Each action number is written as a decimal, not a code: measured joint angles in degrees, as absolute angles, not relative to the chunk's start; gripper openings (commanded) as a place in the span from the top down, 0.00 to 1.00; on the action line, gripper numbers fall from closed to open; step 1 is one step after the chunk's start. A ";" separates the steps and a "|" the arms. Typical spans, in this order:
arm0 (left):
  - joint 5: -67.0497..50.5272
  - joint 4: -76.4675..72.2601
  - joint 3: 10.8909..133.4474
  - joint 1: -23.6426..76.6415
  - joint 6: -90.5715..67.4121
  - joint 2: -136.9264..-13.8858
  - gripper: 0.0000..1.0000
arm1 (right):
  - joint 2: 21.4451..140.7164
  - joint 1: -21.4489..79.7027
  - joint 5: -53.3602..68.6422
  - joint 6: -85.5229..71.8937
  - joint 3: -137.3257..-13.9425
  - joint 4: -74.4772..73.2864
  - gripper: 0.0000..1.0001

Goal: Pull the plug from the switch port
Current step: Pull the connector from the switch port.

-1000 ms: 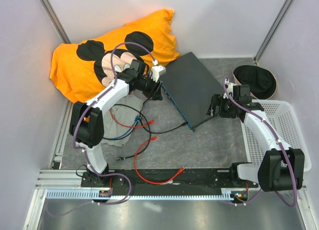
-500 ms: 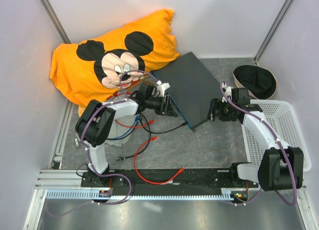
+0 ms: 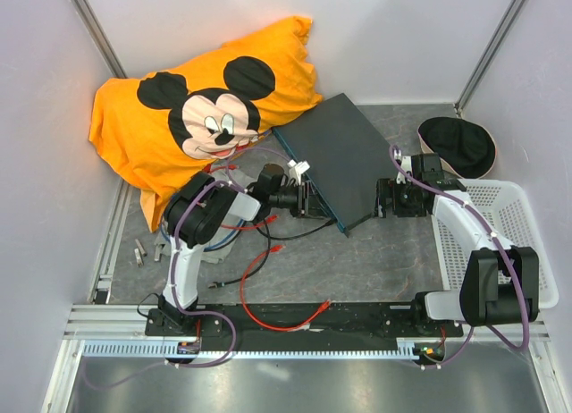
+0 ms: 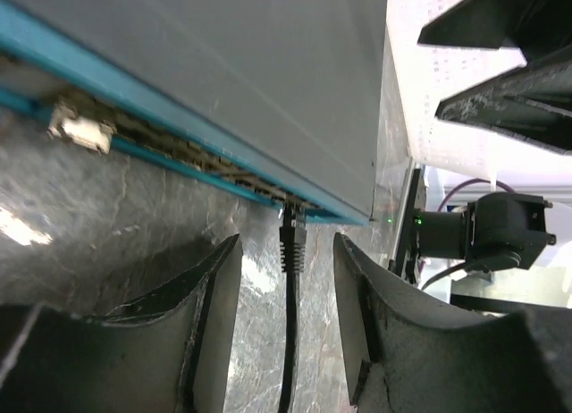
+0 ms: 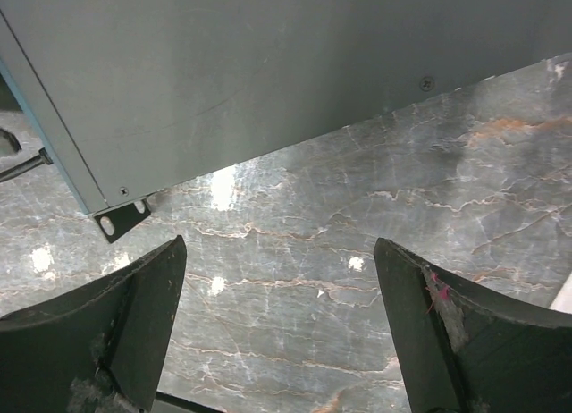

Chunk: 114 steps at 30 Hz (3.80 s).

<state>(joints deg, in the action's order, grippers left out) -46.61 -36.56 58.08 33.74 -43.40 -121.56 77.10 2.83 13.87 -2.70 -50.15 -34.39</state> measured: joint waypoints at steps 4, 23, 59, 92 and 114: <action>-47.16 -39.05 56.99 34.24 -44.40 -122.02 0.49 | 77.10 2.76 13.19 -2.28 -50.19 -34.41 0.05; -51.55 -48.62 58.85 35.38 -50.54 -127.92 0.52 | 78.11 2.39 12.97 -2.09 -50.33 -34.37 0.04; -51.55 -50.54 60.31 36.10 -52.80 -130.76 0.98 | 79.85 2.24 12.97 -2.17 -50.33 -33.87 0.03; -49.84 -59.92 53.91 35.31 -60.90 -130.21 0.98 | 84.40 2.24 12.12 -6.22 -49.54 -29.56 0.03; -61.76 -40.77 58.59 30.41 -49.23 -127.90 0.98 | 89.14 2.13 11.66 -6.90 -49.80 -30.44 0.02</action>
<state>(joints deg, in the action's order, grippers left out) -61.76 -40.77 58.59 30.41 -49.23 -127.90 89.14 2.13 11.66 -6.90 -49.80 -30.44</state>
